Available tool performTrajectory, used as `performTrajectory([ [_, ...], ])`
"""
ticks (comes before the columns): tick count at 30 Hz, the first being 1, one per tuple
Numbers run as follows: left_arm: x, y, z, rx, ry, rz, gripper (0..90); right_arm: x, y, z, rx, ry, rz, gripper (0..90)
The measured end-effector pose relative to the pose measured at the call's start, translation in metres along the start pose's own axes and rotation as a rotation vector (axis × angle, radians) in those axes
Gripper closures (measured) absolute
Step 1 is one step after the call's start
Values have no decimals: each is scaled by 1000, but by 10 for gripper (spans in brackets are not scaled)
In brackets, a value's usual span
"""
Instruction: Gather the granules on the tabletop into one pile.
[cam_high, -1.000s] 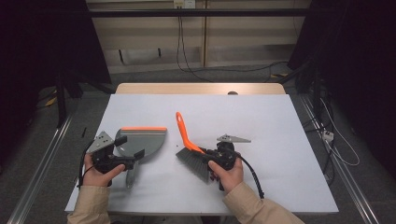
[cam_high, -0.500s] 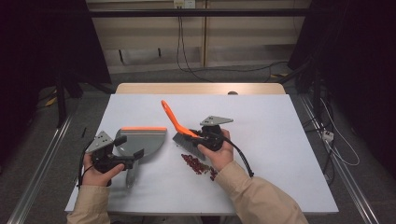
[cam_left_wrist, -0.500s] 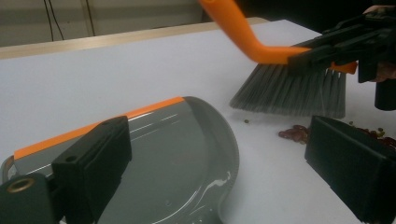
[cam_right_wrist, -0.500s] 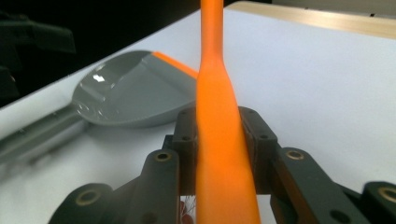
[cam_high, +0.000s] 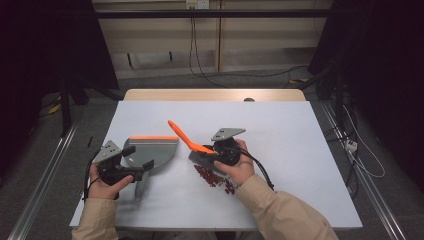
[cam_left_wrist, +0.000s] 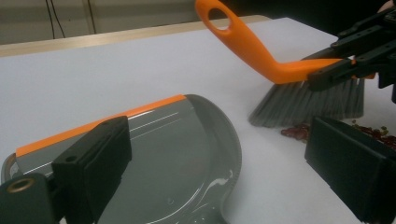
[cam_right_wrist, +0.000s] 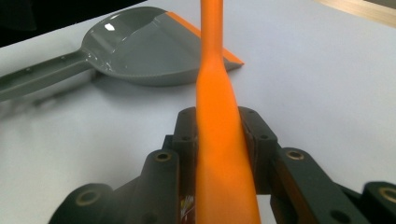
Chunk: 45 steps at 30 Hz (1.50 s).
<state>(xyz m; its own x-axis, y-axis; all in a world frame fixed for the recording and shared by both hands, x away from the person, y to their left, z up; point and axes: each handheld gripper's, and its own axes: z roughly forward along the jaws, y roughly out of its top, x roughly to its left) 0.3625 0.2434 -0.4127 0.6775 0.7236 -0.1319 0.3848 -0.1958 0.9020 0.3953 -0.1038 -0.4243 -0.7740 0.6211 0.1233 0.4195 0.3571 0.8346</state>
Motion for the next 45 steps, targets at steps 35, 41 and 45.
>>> performTrajectory([
  [35,-1,0,1,0,-5,7,73,-1,-14,-13,-42,41,-115,714],
  [41,-2,0,0,1,-3,9,73,-1,-14,-29,-108,14,-81,713],
  [45,-2,0,0,0,-4,9,73,-1,-23,-48,-133,-24,-58,713],
])
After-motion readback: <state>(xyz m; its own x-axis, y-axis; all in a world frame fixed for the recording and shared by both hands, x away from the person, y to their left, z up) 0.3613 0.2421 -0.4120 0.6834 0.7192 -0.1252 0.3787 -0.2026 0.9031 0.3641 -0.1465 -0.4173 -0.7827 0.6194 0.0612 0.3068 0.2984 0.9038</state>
